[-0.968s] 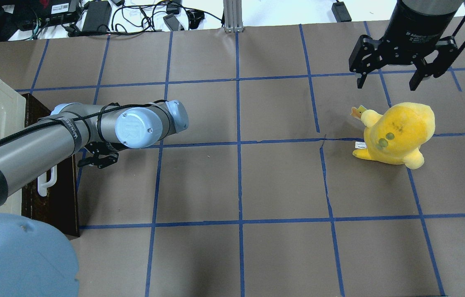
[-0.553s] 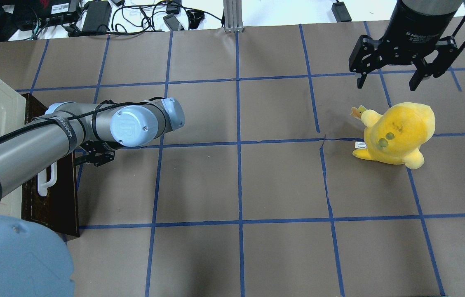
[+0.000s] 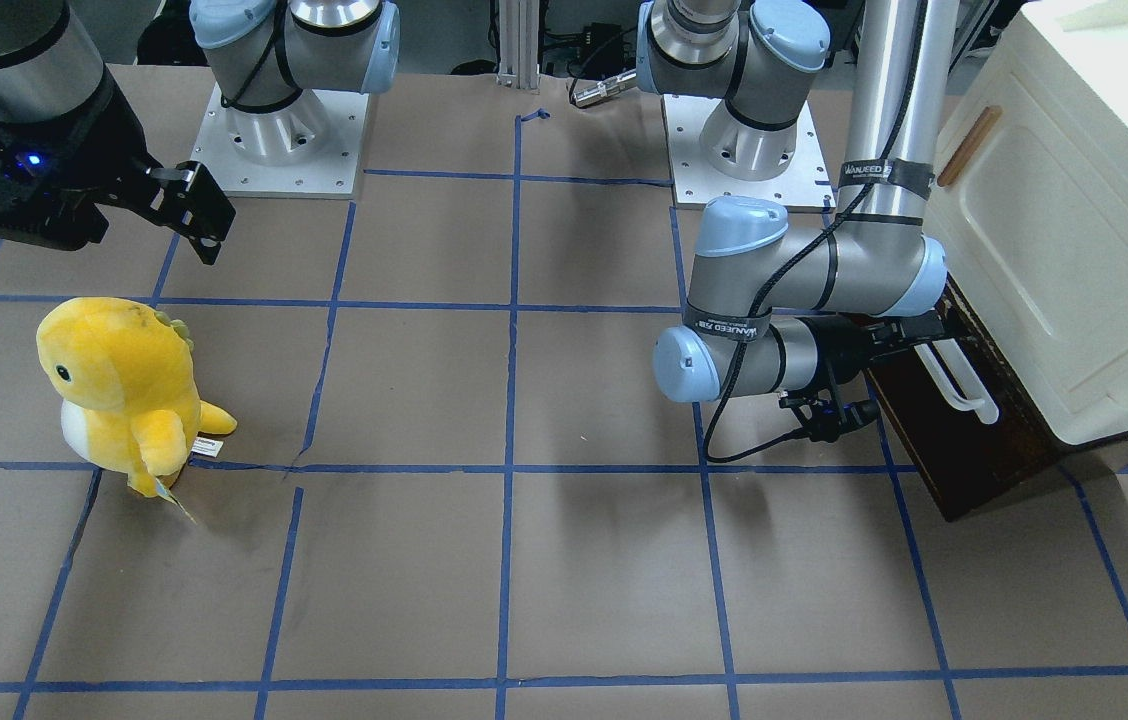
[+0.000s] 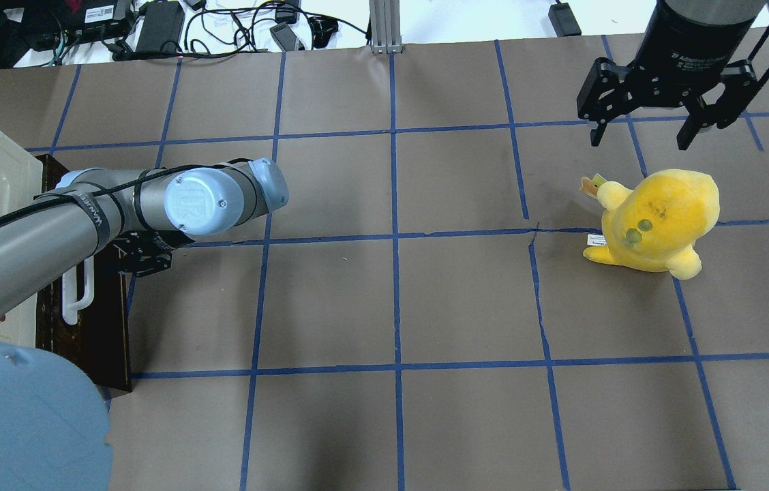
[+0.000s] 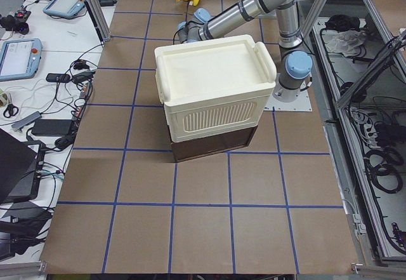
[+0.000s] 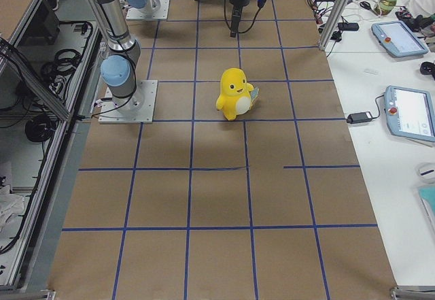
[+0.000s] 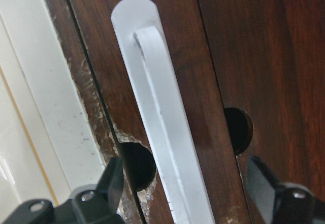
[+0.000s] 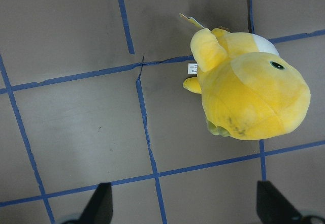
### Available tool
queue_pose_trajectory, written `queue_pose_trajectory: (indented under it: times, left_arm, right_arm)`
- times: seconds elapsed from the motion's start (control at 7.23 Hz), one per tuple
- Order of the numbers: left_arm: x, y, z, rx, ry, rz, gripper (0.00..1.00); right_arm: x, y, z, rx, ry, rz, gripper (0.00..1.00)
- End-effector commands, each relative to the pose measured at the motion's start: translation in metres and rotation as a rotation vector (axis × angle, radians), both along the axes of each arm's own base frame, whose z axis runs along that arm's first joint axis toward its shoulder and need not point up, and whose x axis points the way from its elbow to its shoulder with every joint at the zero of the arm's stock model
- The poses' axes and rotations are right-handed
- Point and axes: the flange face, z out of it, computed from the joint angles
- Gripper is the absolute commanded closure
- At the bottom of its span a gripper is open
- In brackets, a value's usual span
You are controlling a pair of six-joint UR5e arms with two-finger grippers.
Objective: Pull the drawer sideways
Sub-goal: 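Close the left gripper around the white bar handle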
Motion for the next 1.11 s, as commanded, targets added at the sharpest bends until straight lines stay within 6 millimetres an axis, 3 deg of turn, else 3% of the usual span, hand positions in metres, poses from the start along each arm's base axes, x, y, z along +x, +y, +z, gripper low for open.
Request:
queue_pose_trajectory:
  times: [0.0, 0.41, 0.97]
  left_arm:
    - [0.000, -0.002, -0.003, 0.000, -0.004, -0.001, 0.64]
    - [-0.002, -0.004, 0.000, -0.005, -0.017, -0.028, 0.82]
    - [-0.031, -0.004, 0.001, -0.006, -0.021, -0.094, 0.80]
  right_arm:
    - [0.000, 0.000, 0.000, 0.001, 0.000, 0.000, 0.00]
    - [0.000, 0.000, 0.000, 0.001, 0.000, 0.000, 0.00]
    - [0.000, 0.000, 0.000, -0.001, 0.000, 0.000, 0.00]
